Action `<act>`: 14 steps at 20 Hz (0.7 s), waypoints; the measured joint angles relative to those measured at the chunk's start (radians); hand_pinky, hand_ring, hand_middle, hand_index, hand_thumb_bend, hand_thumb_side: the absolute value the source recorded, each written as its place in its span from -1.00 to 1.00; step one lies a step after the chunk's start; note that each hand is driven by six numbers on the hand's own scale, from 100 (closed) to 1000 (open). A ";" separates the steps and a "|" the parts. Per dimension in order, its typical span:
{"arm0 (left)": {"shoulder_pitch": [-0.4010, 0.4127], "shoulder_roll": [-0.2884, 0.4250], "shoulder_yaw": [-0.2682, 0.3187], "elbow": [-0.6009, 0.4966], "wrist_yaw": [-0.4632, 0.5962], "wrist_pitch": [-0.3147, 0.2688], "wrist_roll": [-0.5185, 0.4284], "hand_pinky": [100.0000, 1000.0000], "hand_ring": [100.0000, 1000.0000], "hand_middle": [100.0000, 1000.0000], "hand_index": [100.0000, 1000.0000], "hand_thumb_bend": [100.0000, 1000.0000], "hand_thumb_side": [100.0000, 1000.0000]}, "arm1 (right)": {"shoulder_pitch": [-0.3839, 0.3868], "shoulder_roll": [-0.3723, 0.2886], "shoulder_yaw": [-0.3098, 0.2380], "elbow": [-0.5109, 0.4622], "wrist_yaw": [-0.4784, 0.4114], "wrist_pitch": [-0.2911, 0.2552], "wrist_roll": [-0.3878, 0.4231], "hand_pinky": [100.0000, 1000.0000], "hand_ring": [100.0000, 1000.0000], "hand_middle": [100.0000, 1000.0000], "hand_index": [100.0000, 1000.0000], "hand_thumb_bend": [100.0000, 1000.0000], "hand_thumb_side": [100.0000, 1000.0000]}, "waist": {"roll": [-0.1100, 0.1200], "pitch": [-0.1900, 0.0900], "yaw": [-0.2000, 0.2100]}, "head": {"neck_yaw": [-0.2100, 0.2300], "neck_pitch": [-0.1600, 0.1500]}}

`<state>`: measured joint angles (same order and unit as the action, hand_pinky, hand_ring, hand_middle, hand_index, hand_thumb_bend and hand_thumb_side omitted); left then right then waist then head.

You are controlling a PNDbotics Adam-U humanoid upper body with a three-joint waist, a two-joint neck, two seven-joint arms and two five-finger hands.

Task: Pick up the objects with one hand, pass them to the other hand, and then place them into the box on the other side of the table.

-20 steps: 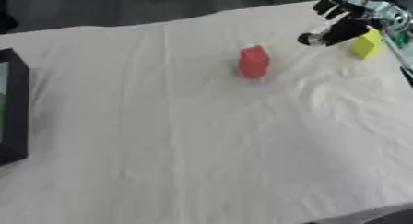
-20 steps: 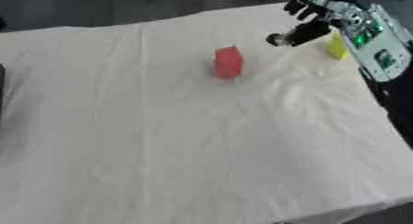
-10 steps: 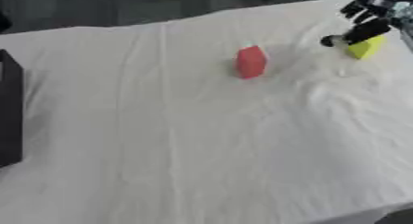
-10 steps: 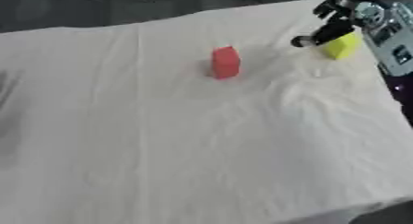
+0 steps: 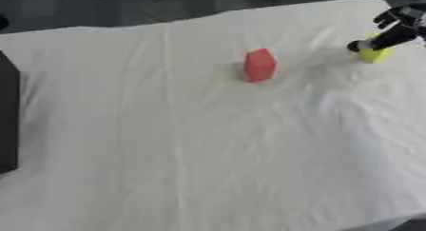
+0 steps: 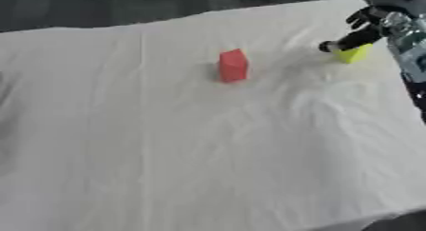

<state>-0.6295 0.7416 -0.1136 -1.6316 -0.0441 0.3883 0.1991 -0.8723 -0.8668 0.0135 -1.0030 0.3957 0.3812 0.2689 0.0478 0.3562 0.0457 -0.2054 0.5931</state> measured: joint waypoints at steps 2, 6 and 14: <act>0.006 0.000 0.001 -0.005 0.003 0.001 0.005 0.41 0.27 0.19 0.41 -0.19 -0.45 | 0.002 -0.008 -0.009 0.010 -0.015 0.006 -0.025 0.56 0.69 0.60 0.70 0.07 -0.56 | 0.000 0.003 0.002 | -0.004 -0.003; 0.012 0.000 0.007 -0.006 0.009 0.006 0.013 0.41 0.27 0.19 0.41 -0.19 -0.44 | 0.011 -0.018 -0.025 0.022 -0.050 0.014 -0.060 0.54 0.68 0.58 0.72 0.11 -0.58 | 0.002 0.010 0.004 | -0.010 -0.008; 0.014 0.000 0.009 -0.006 0.015 0.010 0.018 0.41 0.27 0.19 0.40 -0.19 -0.44 | 0.020 -0.035 -0.039 0.027 -0.107 0.009 -0.115 0.54 0.68 0.58 0.73 0.18 -0.64 | 0.005 0.019 0.004 | -0.018 -0.008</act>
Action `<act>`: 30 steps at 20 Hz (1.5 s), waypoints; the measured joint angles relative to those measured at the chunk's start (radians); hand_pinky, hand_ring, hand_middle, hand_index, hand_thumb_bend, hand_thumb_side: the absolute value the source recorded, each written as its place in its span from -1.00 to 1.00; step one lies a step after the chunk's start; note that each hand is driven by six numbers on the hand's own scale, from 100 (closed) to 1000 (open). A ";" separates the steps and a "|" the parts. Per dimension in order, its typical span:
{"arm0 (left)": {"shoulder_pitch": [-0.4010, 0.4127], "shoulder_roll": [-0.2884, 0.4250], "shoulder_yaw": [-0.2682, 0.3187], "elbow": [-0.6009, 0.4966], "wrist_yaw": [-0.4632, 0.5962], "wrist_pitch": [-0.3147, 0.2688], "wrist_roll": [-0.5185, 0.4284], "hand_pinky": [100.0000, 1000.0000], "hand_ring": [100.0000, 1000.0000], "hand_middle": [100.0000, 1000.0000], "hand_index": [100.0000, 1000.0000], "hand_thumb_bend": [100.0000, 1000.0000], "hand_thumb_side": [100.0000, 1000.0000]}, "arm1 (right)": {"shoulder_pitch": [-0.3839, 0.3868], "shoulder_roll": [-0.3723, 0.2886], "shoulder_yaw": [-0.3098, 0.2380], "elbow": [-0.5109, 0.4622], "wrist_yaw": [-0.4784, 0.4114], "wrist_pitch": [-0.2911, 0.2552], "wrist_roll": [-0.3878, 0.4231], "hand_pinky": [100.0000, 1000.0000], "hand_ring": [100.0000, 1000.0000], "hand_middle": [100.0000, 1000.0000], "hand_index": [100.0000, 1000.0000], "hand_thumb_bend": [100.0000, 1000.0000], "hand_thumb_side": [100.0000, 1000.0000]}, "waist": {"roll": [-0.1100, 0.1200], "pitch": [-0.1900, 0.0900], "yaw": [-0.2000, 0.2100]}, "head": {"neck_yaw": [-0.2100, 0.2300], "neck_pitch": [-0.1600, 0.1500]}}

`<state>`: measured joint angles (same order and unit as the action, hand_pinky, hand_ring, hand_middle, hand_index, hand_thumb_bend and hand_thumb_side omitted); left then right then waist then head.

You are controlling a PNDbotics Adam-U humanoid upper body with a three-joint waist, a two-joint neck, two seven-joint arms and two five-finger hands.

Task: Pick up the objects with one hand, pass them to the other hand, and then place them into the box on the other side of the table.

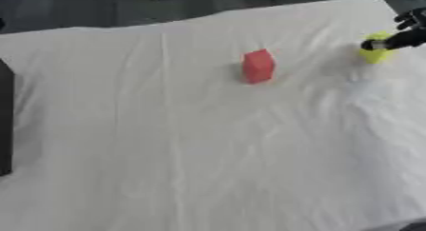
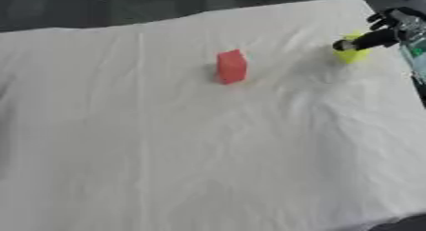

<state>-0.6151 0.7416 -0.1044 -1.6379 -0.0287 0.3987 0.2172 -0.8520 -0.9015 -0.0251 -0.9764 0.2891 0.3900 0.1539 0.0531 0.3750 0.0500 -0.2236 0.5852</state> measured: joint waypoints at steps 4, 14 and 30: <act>-0.001 0.000 0.000 -0.003 0.002 0.001 0.001 0.41 0.27 0.18 0.40 -0.19 -0.44 | 0.009 -0.010 -0.011 0.016 -0.017 -0.006 -0.030 0.54 0.68 0.58 0.74 0.17 -0.62 | 0.000 0.011 0.011 | -0.009 -0.002; -0.002 0.000 0.003 -0.011 0.006 0.004 0.004 0.40 0.26 0.18 0.38 -0.19 -0.44 | 0.017 -0.011 -0.029 0.075 -0.064 -0.022 -0.058 0.53 0.68 0.57 0.73 0.12 -0.60 | 0.007 0.027 0.024 | -0.024 -0.013; -0.001 0.000 0.003 -0.011 0.011 0.001 0.009 0.39 0.27 0.18 0.36 -0.23 -0.42 | 0.015 -0.010 -0.029 0.084 -0.099 -0.015 -0.106 0.52 0.65 0.54 0.70 0.09 -0.58 | 0.008 0.037 0.025 | -0.025 -0.018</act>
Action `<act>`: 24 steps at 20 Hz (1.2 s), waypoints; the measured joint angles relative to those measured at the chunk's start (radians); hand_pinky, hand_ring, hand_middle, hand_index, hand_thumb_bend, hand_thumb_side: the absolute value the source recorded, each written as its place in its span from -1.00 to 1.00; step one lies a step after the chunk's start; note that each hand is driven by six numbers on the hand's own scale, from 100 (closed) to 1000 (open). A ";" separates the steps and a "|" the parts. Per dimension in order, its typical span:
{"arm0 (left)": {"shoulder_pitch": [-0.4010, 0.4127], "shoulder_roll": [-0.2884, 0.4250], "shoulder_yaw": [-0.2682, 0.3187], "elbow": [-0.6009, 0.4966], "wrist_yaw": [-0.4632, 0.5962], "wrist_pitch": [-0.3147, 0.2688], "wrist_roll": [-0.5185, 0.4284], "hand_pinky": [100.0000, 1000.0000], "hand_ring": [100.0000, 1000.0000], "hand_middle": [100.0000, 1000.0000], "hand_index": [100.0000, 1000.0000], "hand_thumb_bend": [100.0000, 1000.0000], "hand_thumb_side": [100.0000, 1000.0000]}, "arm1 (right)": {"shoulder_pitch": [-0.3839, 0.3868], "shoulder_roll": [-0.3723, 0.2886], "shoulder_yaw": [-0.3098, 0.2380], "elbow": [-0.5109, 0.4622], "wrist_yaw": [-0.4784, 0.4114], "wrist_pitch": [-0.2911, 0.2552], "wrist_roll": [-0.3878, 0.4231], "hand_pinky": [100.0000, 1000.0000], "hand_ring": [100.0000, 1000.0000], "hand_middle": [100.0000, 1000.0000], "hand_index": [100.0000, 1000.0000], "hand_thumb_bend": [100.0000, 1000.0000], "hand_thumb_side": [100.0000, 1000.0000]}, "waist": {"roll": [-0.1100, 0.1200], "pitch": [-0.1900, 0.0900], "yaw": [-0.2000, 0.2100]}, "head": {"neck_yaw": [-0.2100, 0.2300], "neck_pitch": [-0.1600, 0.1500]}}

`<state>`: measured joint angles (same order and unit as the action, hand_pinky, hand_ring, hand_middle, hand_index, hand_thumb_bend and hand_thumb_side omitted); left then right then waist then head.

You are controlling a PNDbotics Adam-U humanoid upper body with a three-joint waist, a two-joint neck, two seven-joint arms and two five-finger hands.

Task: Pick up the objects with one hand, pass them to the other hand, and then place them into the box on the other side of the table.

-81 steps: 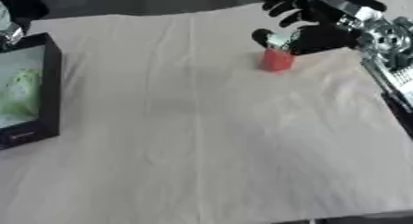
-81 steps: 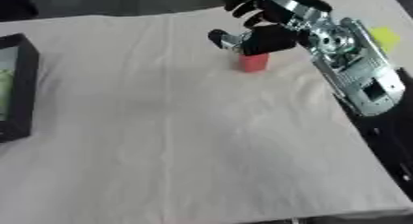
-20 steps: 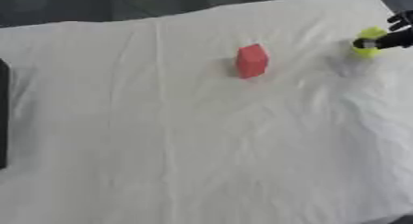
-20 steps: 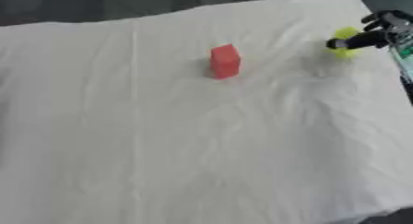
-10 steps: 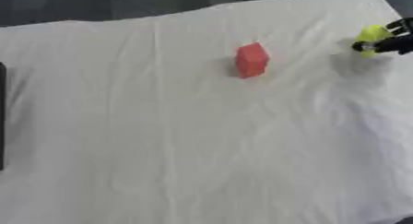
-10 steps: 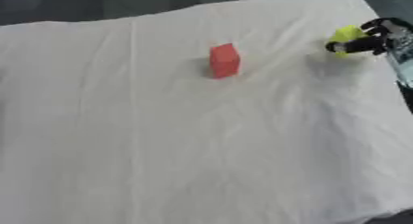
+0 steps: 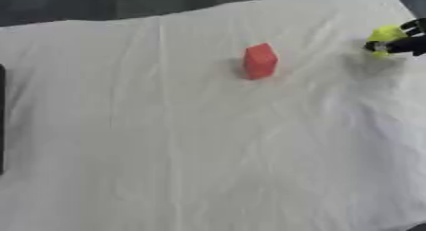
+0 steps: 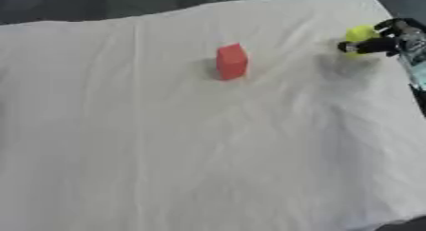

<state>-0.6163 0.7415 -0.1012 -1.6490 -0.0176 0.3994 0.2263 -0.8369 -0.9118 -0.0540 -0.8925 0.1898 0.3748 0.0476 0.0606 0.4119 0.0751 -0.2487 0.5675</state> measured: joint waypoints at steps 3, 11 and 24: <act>0.000 0.000 0.000 0.000 0.000 0.000 0.000 0.39 0.27 0.18 0.36 -0.24 -0.42 | -0.006 0.001 0.001 0.004 0.000 0.004 -0.004 0.53 0.64 0.53 0.69 0.04 -0.58 | 0.000 0.001 0.000 | 0.000 0.000; 0.001 0.000 0.000 0.000 0.000 0.000 0.000 0.40 0.27 0.18 0.35 -0.25 -0.42 | -0.009 0.002 0.006 0.005 0.007 0.020 -0.016 0.52 0.63 0.51 0.67 -0.13 -0.70 | 0.001 0.003 0.000 | 0.000 0.000; 0.009 -0.001 0.001 0.000 0.003 -0.003 0.004 0.40 0.28 0.18 0.34 -0.26 -0.42 | -0.012 0.012 0.007 0.004 -0.006 0.032 -0.043 0.49 0.58 0.44 0.60 -0.51 -0.82 | 0.004 0.007 0.000 | -0.001 -0.008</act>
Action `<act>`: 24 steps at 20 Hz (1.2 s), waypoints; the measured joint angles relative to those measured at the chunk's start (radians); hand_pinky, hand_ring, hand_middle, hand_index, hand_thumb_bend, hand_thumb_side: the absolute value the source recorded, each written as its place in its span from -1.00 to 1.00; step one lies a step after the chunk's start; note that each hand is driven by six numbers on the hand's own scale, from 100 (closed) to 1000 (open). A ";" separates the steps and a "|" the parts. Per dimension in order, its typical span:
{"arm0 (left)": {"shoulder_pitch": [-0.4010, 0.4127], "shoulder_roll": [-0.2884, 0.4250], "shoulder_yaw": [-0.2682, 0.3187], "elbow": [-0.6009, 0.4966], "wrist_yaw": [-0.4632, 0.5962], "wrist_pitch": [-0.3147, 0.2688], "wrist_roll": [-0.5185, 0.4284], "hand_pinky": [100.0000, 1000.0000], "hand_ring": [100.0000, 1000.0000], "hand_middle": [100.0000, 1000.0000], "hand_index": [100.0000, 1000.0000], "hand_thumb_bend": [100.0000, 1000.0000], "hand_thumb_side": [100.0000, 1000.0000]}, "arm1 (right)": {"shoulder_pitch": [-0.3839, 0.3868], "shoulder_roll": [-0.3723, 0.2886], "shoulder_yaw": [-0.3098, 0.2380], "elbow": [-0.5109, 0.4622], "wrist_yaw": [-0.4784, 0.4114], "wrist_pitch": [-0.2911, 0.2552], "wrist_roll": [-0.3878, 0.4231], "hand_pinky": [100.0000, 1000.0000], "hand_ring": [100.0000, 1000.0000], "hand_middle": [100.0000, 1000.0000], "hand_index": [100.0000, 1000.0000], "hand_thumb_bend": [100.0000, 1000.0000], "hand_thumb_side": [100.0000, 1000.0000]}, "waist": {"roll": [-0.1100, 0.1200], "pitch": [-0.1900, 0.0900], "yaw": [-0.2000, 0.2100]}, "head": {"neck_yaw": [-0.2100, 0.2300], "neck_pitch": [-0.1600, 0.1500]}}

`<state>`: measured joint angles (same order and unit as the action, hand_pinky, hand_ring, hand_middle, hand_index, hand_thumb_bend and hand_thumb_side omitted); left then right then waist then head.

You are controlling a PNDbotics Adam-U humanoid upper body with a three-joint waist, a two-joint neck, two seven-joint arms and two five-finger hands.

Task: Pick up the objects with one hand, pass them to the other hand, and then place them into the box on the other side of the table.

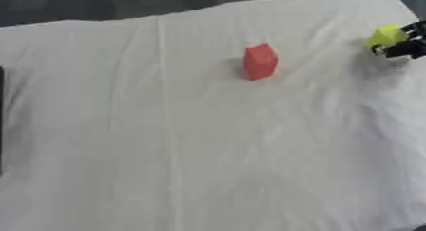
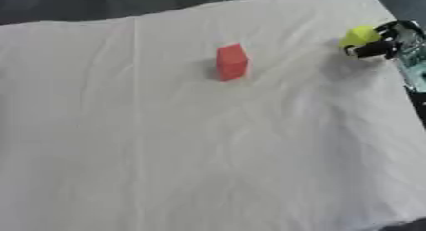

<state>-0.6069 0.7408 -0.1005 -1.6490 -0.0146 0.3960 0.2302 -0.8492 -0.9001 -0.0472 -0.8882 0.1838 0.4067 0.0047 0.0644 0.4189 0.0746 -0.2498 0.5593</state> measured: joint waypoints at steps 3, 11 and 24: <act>0.000 0.000 0.001 0.000 0.000 0.000 0.001 0.40 0.27 0.18 0.34 -0.27 -0.42 | 0.000 0.003 0.002 -0.001 -0.014 0.001 -0.017 0.48 0.56 0.35 0.53 -0.70 -0.85 | 0.000 0.000 -0.001 | 0.000 0.000; 0.001 0.000 0.002 0.000 0.000 0.000 0.002 0.40 0.26 0.18 0.34 -0.27 -0.42 | 0.000 0.008 0.012 -0.015 -0.052 -0.001 -0.054 0.46 0.50 0.21 0.41 -0.86 -0.98 | 0.000 0.000 -0.001 | 0.000 0.000; 0.004 0.000 0.003 0.000 -0.002 0.001 0.003 0.39 0.25 0.17 0.33 -0.27 -0.42 | 0.050 0.008 0.041 -0.186 -0.149 -0.018 -0.050 0.39 0.40 0.04 0.29 -0.93 -1.00 | -0.008 -0.026 -0.006 | 0.015 0.011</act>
<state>-0.6034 0.7403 -0.0979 -1.6490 -0.0170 0.3965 0.2328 -0.7989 -0.8920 -0.0059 -1.0747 0.0347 0.3888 -0.0452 0.0562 0.3930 0.0691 -0.2350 0.5705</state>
